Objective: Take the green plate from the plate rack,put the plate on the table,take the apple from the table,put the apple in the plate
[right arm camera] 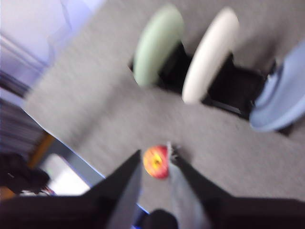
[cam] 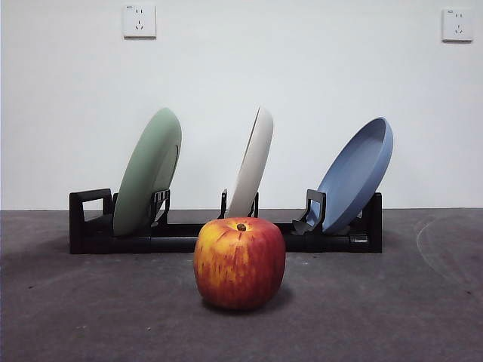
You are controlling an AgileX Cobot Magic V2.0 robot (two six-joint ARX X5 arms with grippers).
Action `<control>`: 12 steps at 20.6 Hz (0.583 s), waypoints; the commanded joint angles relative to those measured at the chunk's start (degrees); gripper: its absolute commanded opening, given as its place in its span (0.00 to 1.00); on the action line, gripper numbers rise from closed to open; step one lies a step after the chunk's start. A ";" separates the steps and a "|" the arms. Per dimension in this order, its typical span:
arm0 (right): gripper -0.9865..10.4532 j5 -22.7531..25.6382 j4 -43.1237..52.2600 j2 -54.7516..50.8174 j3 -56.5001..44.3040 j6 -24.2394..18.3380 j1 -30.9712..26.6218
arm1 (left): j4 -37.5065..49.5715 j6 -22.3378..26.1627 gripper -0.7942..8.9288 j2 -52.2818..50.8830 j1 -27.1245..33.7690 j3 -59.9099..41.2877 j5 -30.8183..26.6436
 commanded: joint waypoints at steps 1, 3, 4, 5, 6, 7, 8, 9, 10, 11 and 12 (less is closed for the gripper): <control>0.31 2.71 0.13 1.60 0.17 -1.38 3.04 | -0.13 0.52 0.18 1.38 -3.10 0.00 -0.20; 0.43 3.30 0.46 3.43 0.20 -1.38 5.60 | -0.13 -1.55 0.53 3.08 -6.12 0.00 -5.81; 0.52 4.39 0.52 4.22 0.20 -1.36 6.80 | -0.13 -2.54 0.60 3.80 -7.65 0.00 -10.47; 0.58 6.23 0.72 4.74 0.20 -1.36 7.76 | -0.13 -3.17 0.60 4.46 -8.87 0.00 -13.62; 0.62 9.22 1.05 5.20 0.20 -1.27 8.81 | -0.13 -3.91 0.60 5.14 -10.21 0.00 -16.50; 0.63 11.76 1.33 5.44 0.22 -1.22 9.53 | -0.13 -3.96 0.60 5.57 -10.99 0.00 -18.25; 0.64 14.12 1.66 5.49 0.28 -1.20 10.21 | -0.13 -3.93 0.60 6.10 -11.50 0.00 -20.04; 0.64 15.23 2.10 5.49 0.37 -1.16 10.56 | -0.13 -3.93 0.60 6.36 -11.63 0.00 -21.46; 0.64 15.41 2.54 5.49 0.48 -1.14 10.75 | -0.13 -3.93 0.60 6.86 -11.63 0.00 -22.86; 0.64 15.41 2.82 5.49 0.57 -1.11 10.73 | -0.11 -3.93 0.60 7.19 -11.67 0.00 -23.82; 0.64 15.50 3.04 5.49 0.66 -1.11 10.73 | 0.22 -3.93 0.60 7.74 -11.69 0.00 -25.07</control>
